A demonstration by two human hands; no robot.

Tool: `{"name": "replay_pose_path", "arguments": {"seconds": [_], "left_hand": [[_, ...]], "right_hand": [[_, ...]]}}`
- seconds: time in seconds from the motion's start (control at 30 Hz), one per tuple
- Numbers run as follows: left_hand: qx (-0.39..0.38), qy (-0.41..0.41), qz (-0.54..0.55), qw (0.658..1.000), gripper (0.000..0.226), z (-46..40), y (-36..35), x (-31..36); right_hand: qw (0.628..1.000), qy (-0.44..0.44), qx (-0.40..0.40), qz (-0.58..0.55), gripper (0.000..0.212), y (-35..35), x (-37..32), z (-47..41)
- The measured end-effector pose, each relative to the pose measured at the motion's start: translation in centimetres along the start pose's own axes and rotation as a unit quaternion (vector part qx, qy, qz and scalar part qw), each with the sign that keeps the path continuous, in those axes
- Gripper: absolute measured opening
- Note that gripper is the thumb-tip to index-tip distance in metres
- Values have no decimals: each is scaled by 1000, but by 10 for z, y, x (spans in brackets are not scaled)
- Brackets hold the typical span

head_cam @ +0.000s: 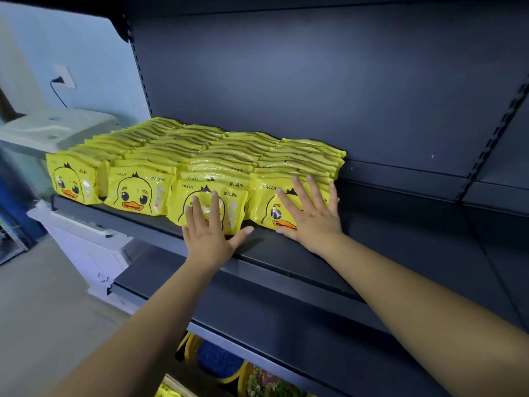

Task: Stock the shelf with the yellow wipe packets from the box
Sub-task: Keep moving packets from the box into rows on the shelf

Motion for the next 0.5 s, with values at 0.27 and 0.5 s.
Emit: {"name": "replay_pose_path", "arguments": {"seconds": [0.27,0.5], "left_hand": [[82,-80,43,992,104,35,15,-7],[168,-194,23,966,69,64,46,-17]], "right_hand": [[996,8,56,-71,69,16,-26,49],[958,119,232,-121,39,29,-72,93]]}}
Point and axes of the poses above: each hand's wrist, its own z-axis away from the middle knuckle, its own y-axis out of the back of the hand, x = y × z, the point moved 5 cm from there along -z, towards the middle knuckle, and after that the axes turned 12 degrees about -z, right-handed, at the moved point
